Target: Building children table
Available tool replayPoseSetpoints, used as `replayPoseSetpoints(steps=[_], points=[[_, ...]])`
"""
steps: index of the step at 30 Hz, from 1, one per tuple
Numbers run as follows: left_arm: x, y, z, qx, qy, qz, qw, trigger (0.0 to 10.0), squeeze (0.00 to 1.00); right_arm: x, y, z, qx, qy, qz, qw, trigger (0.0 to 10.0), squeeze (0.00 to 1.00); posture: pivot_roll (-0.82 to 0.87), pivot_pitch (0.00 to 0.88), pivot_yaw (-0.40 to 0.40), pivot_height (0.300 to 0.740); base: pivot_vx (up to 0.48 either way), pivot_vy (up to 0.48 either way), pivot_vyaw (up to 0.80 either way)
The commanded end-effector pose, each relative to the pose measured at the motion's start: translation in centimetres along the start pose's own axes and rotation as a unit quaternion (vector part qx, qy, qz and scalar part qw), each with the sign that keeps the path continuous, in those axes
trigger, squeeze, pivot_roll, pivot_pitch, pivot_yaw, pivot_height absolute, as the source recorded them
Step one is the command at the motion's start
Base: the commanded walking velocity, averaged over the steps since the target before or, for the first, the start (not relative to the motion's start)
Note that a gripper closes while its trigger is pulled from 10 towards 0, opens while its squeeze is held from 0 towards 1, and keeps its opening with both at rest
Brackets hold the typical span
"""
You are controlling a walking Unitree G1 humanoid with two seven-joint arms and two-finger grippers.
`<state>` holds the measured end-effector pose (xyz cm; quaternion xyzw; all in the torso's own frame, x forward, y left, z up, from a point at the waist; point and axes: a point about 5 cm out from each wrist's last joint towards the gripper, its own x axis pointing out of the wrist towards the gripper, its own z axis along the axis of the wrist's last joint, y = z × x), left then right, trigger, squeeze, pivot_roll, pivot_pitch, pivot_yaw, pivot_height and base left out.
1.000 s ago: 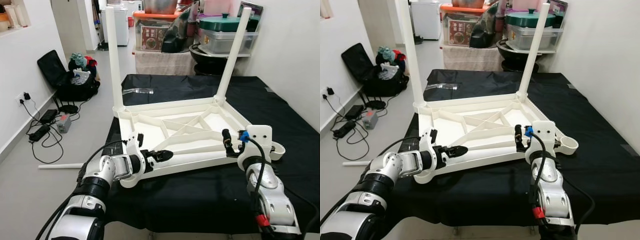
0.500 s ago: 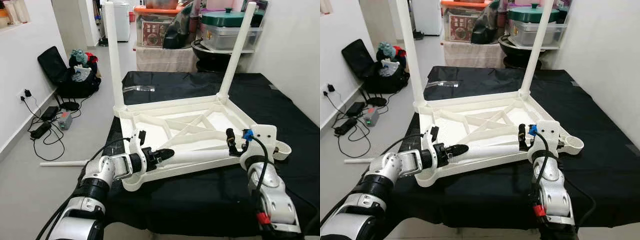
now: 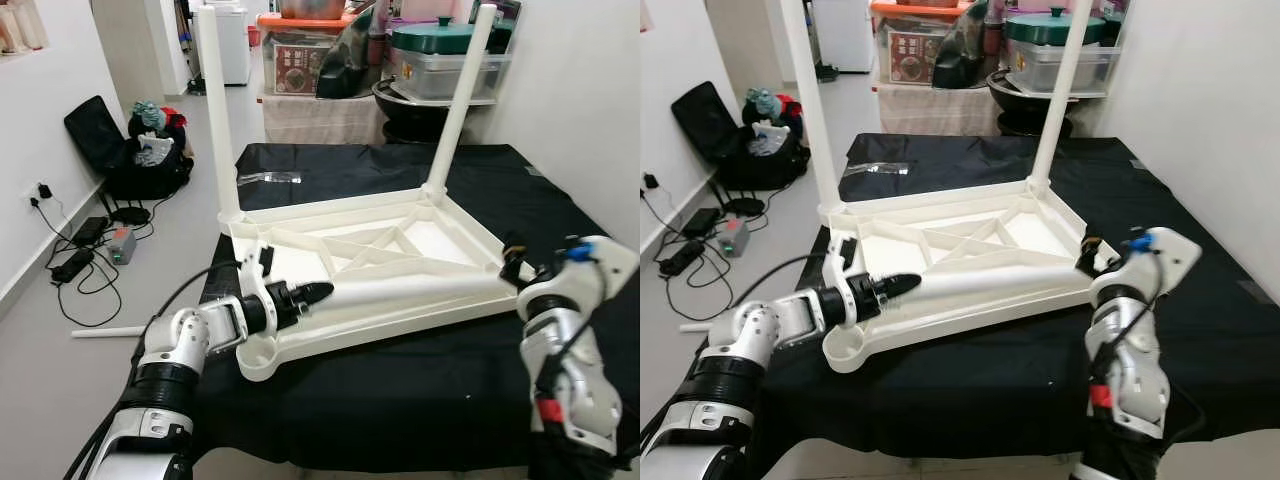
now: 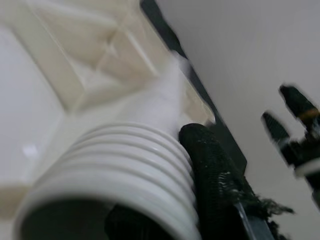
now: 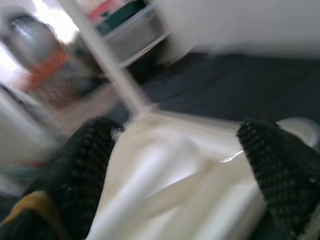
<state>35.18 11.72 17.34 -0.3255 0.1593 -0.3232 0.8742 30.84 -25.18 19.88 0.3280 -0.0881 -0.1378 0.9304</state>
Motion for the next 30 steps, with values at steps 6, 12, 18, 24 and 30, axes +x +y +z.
replayPoseSetpoints(steps=[6,12,18,24,30], points=[[-1.3,-0.8,1.9,0.013,-0.049,-0.028,0.998,10.0,0.0,-0.3,1.6,-1.6,0.103,0.063,0.066,0.99,10.0,0.0,0.03,0.0,-0.056,0.74,0.0,0.0,0.0],[-1.4,-1.5,1.4,0.017,-0.035,-0.047,0.998,10.0,0.0,-1.0,3.4,-3.3,0.154,0.112,0.12,0.974,10.0,0.0,0.03,0.0,-0.055,0.74,0.0,0.0,0.0],[-1.2,-2.3,0.1,0.024,0.0,-0.071,0.997,10.0,0.0,-1.6,4.1,-4.5,0.181,0.155,0.143,0.96,10.0,0.0,0.03,0.0,-0.055,0.74,0.0,0.0,0.0],[-1.5,-2.7,-0.9,0.036,0.028,-0.088,0.995,10.0,0.0,-2.2,5.4,-5.0,0.194,0.18,0.186,0.946,10.0,0.0,0.03,0.0,-0.052,0.74,0.0,0.0,0.0],[-1.6,-3.2,-1.4,0.041,0.04,-0.104,0.993,10.0,0.0,-2.6,5.6,-6.2,0.192,0.201,0.182,0.943,10.0,0.0,0.04,0.0,-0.056,0.74,0.0,0.0,0.0]])
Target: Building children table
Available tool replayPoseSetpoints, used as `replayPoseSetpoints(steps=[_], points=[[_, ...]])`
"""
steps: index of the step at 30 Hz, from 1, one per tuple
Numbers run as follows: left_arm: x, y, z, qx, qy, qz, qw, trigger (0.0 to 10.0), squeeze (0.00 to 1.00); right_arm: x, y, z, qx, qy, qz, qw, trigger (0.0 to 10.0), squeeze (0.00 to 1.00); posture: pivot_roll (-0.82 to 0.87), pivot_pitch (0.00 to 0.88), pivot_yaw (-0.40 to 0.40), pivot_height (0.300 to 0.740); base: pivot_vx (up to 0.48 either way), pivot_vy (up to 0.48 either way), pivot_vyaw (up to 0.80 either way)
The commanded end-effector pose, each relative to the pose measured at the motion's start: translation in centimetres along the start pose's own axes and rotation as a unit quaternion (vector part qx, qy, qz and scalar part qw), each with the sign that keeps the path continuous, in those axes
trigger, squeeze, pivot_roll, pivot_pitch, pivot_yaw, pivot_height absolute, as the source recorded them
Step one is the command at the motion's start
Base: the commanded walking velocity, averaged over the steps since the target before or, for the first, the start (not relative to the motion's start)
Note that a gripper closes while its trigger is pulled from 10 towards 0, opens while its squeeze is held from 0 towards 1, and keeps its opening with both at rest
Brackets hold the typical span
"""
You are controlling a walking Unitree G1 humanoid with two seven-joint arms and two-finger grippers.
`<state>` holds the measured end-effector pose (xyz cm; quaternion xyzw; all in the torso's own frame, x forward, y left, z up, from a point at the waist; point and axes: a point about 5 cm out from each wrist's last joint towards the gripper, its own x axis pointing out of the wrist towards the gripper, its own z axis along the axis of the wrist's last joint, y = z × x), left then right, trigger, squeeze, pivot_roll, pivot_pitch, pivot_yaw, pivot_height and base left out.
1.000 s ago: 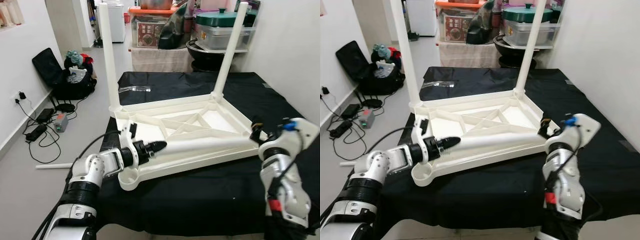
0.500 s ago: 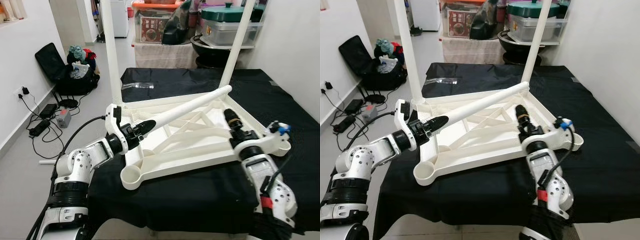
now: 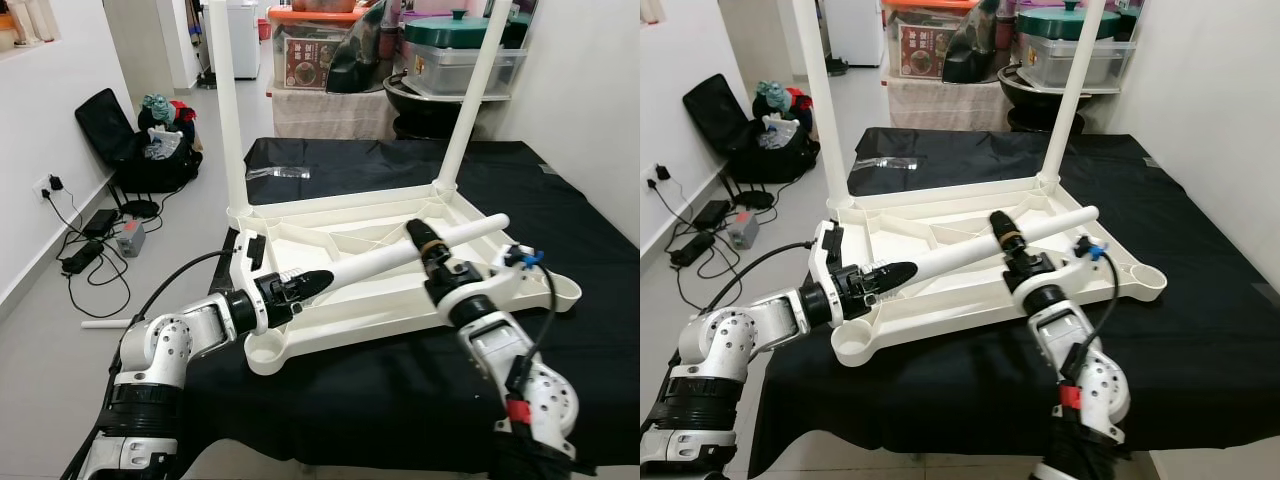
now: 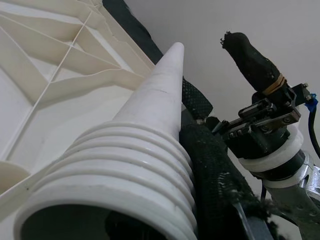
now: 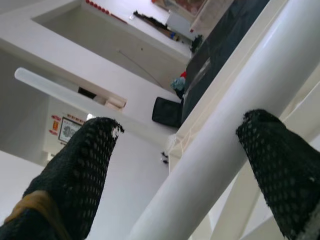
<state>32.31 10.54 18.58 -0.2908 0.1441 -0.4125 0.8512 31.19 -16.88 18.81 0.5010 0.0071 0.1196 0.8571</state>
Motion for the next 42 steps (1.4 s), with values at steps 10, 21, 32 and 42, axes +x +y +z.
replayPoseSetpoints(steps=[10,21,32,42], points=[[-0.5,-0.7,-0.5,0.005,0.011,-0.025,1.0,10.0,0.0,0.0,-0.8,0.0,-0.015,0.007,-0.021,1.0,10.0,1.0,0.04,0.0,-0.06,0.74,0.0,0.0,0.0],[-1.0,-0.4,0.5,0.037,-0.012,-0.005,0.999,10.0,0.0,-0.2,-3.2,0.8,0.0,-0.011,-0.095,0.995,10.0,1.0,0.05,0.0,-0.06,0.74,0.0,0.0,0.0],[-0.9,-1.1,-0.2,0.037,-0.005,-0.028,0.999,10.0,0.0,0.5,-2.2,0.2,0.057,-0.016,-0.068,0.996,10.0,0.0,0.05,0.0,-0.056,0.74,0.0,0.0,0.0],[-0.7,-1.1,-0.7,0.032,0.005,-0.041,0.999,10.0,0.0,0.4,-0.9,-0.3,0.095,-0.001,-0.034,0.995,10.0,0.0,0.03,0.0,-0.051,0.74,0.0,0.0,0.0]])
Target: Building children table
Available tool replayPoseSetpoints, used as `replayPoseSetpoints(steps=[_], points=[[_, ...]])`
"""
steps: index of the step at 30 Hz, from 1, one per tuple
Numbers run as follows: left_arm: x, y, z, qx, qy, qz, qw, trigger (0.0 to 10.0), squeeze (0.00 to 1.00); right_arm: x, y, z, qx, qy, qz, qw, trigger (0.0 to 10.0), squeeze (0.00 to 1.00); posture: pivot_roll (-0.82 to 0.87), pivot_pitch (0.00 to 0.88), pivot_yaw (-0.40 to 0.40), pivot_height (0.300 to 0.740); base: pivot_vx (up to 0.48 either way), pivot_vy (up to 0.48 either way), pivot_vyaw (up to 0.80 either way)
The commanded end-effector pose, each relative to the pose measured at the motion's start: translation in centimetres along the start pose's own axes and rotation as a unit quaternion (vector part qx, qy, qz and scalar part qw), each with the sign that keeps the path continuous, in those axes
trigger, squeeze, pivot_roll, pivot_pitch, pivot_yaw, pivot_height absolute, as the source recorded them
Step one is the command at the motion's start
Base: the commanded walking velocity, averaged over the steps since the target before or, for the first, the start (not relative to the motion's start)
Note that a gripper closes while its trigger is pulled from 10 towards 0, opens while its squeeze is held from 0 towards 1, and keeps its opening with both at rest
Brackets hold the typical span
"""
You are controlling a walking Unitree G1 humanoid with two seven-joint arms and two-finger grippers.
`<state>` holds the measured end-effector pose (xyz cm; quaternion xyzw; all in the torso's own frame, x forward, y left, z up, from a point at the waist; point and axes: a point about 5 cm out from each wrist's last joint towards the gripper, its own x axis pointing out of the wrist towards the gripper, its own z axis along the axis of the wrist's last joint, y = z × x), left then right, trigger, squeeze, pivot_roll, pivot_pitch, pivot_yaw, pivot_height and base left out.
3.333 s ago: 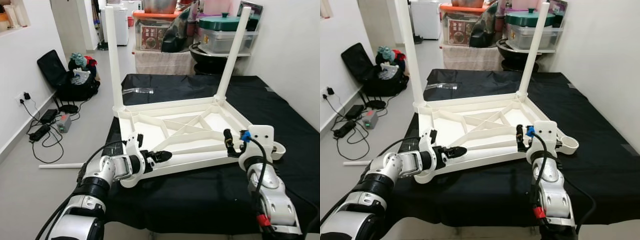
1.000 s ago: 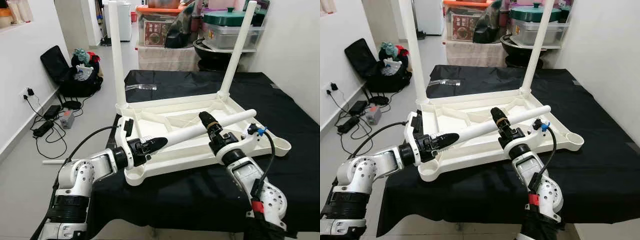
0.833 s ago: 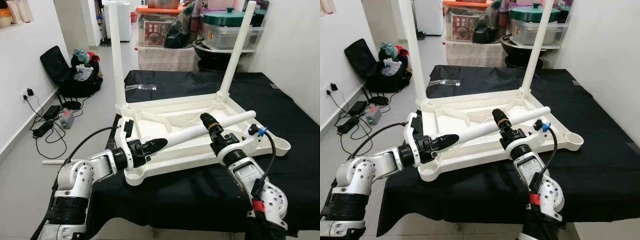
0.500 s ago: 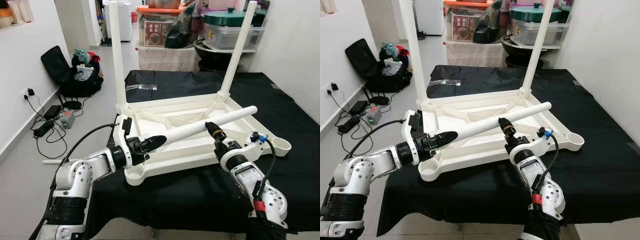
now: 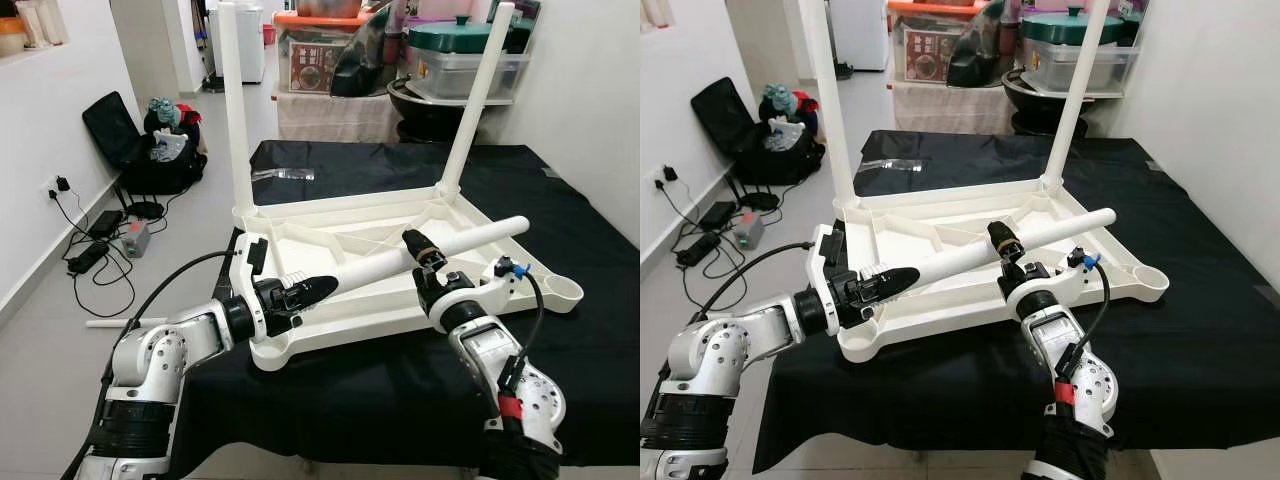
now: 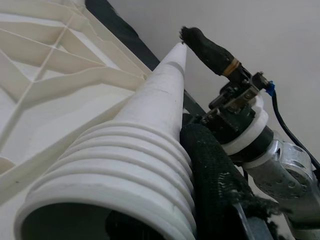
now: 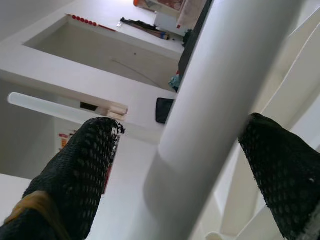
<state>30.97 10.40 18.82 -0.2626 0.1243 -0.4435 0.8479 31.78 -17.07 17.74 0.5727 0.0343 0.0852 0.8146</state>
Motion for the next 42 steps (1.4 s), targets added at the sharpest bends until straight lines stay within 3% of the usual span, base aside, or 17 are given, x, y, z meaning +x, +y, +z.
replayPoseSetpoints(steps=[1,7,17,18,19,20,24,30,39,41,42], points=[[0.1,-0.3,-0.3,-0.002,0.002,-0.021,1.0,10.0,0.0,0.1,0.2,-0.3,0.016,0.005,0.002,1.0,10.0,0.0,0.04,0.0,-0.052,0.74,0.0,0.0,0.0],[-0.3,-2.0,-0.8,0.004,0.013,-0.096,0.995,10.0,0.0,0.6,0.4,-1.6,0.044,0.021,0.012,0.999,10.0,0.0,0.04,0.0,-0.053,0.74,0.0,0.0,0.0],[-0.8,-2.0,-1.6,0.002,0.03,-0.109,0.994,10.0,0.0,0.7,0.2,-1.3,0.059,0.012,0.007,0.998,9.8,0.0,0.04,0.0,-0.055,0.74,0.0,0.0,0.0],[-0.8,-1.9,-1.8,0.002,0.032,-0.108,0.994,10.0,0.0,0.7,0.4,-1.2,0.062,0.01,0.012,0.998,1.7,0.0,0.04,0.0,-0.054,0.74,0.0,0.0,0.0],[-0.8,-1.9,-1.8,0.002,0.032,-0.108,0.994,10.0,0.0,0.7,0.4,-1.2,0.062,0.01,0.012,0.998,1.7,0.0,0.04,0.0,-0.054,0.74,0.0,0.0,0.0],[-0.9,-1.8,-2.0,0.001,0.034,-0.108,0.994,10.0,0.0,0.6,0.7,-1.1,0.066,0.007,0.02,0.998,0.0,0.0,0.04,0.0,-0.054,0.74,0.0,0.0,0.0],[-0.9,-1.7,-2.1,0.002,0.036,-0.109,0.993,10.0,0.0,0.5,1.2,-1.1,0.07,0.005,0.03,0.997,0.0,0.0,0.04,0.0,-0.053,0.74,0.0,0.0,0.0],[-1.2,-1.2,-2.4,0.003,0.043,-0.106,0.993,10.0,0.0,0.1,4.9,-1.5,0.083,0.022,0.097,0.992,0.0,0.0,0.03,0.0,-0.051,0.74,0.0,0.0,0.0],[-1.2,-1.0,-2.4,0.011,0.042,-0.104,0.994,10.0,0.0,-0.8,5.8,-3.2,0.075,0.076,0.125,0.986,0.0,0.0,0.03,0.0,-0.058,0.74,0.0,0.0,0.0],[-1.3,-0.9,-2.1,0.031,0.028,-0.099,0.994,10.0,0.05,-1.1,5.8,-3.7,0.069,0.09,0.127,0.985,0.0,0.0,0.03,0.0,-0.061,0.74,0.0,0.0,0.0],[-1.4,-0.8,-1.9,0.04,0.016,-0.095,0.995,10.0,0.78,-1.2,5.7,-3.7,0.067,0.092,0.122,0.986,0.0,0.0,0.03,0.0,-0.061,0.74,0.0,0.0,0.0]])
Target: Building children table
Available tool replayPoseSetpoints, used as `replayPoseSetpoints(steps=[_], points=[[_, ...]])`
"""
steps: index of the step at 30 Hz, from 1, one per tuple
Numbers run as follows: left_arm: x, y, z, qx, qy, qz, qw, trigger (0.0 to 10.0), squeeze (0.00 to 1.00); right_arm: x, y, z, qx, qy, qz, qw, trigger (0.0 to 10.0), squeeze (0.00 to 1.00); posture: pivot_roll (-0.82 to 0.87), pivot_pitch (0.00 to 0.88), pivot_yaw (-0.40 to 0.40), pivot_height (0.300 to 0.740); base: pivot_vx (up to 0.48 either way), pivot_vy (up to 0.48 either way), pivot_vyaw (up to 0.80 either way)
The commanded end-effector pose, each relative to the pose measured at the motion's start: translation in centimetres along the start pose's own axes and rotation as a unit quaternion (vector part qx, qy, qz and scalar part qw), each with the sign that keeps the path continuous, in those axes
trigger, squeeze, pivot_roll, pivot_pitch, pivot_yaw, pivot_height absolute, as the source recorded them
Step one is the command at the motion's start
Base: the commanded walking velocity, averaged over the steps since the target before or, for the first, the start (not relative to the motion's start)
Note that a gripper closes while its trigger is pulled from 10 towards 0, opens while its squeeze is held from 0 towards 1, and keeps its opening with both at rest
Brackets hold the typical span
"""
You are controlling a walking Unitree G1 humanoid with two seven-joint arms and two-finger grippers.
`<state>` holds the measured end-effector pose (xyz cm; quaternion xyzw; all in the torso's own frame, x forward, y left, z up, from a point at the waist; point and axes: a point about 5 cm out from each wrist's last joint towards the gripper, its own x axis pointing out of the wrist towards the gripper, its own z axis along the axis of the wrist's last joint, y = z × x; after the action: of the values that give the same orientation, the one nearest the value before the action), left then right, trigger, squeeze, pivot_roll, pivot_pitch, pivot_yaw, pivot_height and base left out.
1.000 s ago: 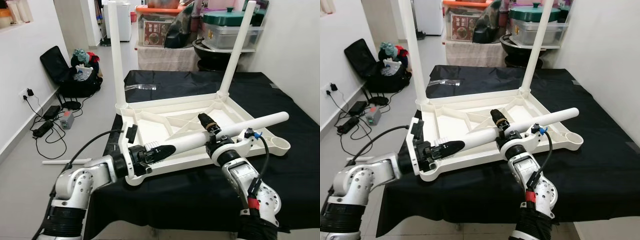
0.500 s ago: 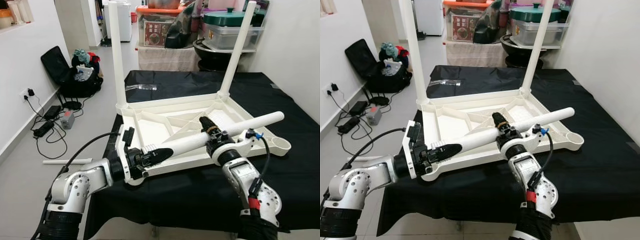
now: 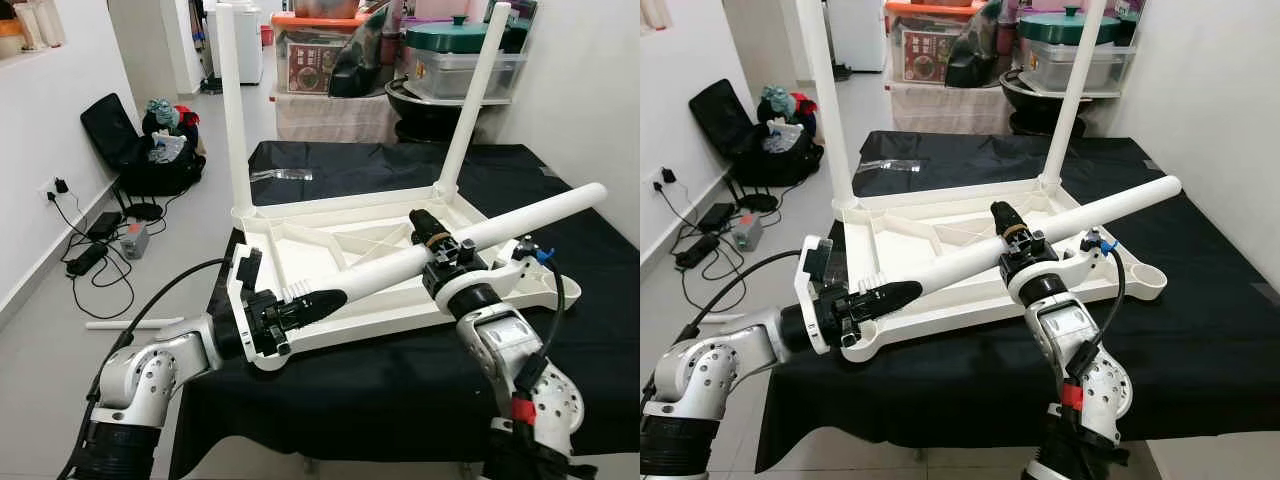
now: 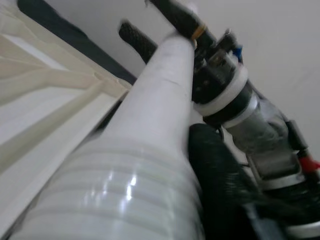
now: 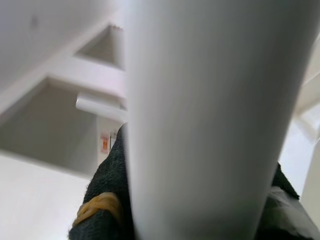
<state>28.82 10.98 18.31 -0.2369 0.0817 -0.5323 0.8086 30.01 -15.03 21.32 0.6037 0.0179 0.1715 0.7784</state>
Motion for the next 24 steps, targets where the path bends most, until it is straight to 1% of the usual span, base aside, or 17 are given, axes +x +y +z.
replayPoseSetpoints(steps=[1,2,3,4,6,7,8,10,11,12,13,14,15,18,19,21,24], points=[[0.3,0.2,-0.8,-0.003,0.013,0.005,1.0,10.0,0.78,0.5,1.2,-2.9,0.029,0.057,0.037,0.997,0.0,0.0,0.03,0.0,-0.061,0.74,0.0,0.0,0.0],[0.2,0.3,-0.5,0.005,0.002,0.012,1.0,10.0,1.0,0.5,0.9,-2.7,0.027,0.052,0.027,0.998,0.0,0.0,0.03,0.0,-0.061,0.74,0.0,0.0,0.0],[0.2,0.3,-0.5,0.005,0.002,0.012,1.0,10.0,1.0,0.5,0.9,-2.7,0.027,0.052,0.027,0.998,0.0,0.0,0.03,0.0,-0.061,0.74,0.0,0.0,0.0],[0.1,0.3,-0.3,0.011,-0.006,0.011,1.0,10.0,1.0,0.6,0.7,-2.1,0.023,0.041,0.018,0.999,0.0,0.0,0.03,0.0,-0.06,0.74,0.0,0.0,0.0],[0.1,0.3,-0.3,0.011,-0.006,0.011,1.0,10.0,1.0,0.6,0.7,-2.1,0.023,0.041,0.018,0.999,0.0,0.0,0.03,0.0,-0.06,0.74,0.0,0.0,0.0],[-0.2,0.3,-0.1,0.015,-0.013,0.006,1.0,10.0,1.0,0.8,0.7,-1.1,0.018,0.025,0.014,0.999,0.0,0.0,0.03,0.0,-0.06,0.74,0.0,0.0,0.0],[-0.2,0.3,-0.1,0.015,-0.013,0.006,1.0,10.0,1.0,0.8,0.7,-1.1,0.018,0.025,0.014,0.999,0.0,0.0,0.03,0.0,-0.06,0.74,0.0,0.0,0.0],[-0.8,0.2,0.1,0.017,-0.02,0.002,1.0,10.0,1.0,1.0,0.9,0.8,0.005,-0.004,0.012,1.0,0.0,0.0,0.03,0.0,-0.063,0.74,0.0,0.0,0.0],[-0.8,0.2,0.1,0.017,-0.02,0.002,1.0,10.0,1.0,1.0,0.9,0.8,0.005,-0.004,0.012,1.0,0.0,0.0,0.03,0.0,-0.063,0.74,0.0,0.0,0.0],[-1.2,0.3,0.1,0.014,-0.026,0.006,1.0,10.0,1.0,1.1,0.9,2.3,-0.004,-0.026,0.008,1.0,0.0,0.0,0.03,0.0,-0.063,0.74,0.0,0.0,0.0],[-1.2,0.3,0.1,0.014,-0.026,0.006,1.0,10.0,1.0,1.1,0.9,2.3,-0.004,-0.026,0.008,1.0,0.0,0.0,0.03,0.0,-0.063,0.74,0.0,0.0,0.0],[-1.7,0.5,0.1,0.013,-0.031,0.02,0.999,10.0,1.0,1.0,1.0,4.5,-0.019,-0.059,0.005,0.998,0.0,0.0,0.03,0.0,-0.066,0.74,0.0,0.0,0.0],[-1.7,0.5,0.1,0.013,-0.031,0.02,0.999,10.0,1.0,1.0,1.0,4.5,-0.019,-0.059,0.005,0.998,0.0,0.0,0.03,0.0,-0.066,0.74,0.0,0.0,0.0],[-2.3,0.9,-0.3,0.011,-0.028,0.041,0.999,10.0,1.0,0.8,1.4,7.3,-0.04,-0.098,0.002,0.994,0.0,0.0,0.04,0.0,-0.068,0.74,0.0,0.0,0.0],[-2.3,0.9,-0.3,0.011,-0.028,0.041,0.999,10.0,1.0,0.8,1.4,7.3,-0.04,-0.098,0.002,0.994,0.0,0.0,0.04,0.0,-0.068,0.74,0.0,0.0,0.0],[-2.4,1.0,-0.5,0.012,-0.026,0.046,0.999,10.0,1.0,0.7,1.7,8.1,-0.046,-0.108,0.005,0.993,0.0,0.0,0.04,0.0,-0.069,0.74,0.0,0.0,0.0],[-3.0,1.4,-0.6,0.013,-0.029,0.068,0.997,10.0,1.0,0.3,2.0,10.3,-0.079,-0.134,0.002,0.988,0.0,0.0,0.04,0.0,-0.07,0.74,0.0,0.0,0.0]])
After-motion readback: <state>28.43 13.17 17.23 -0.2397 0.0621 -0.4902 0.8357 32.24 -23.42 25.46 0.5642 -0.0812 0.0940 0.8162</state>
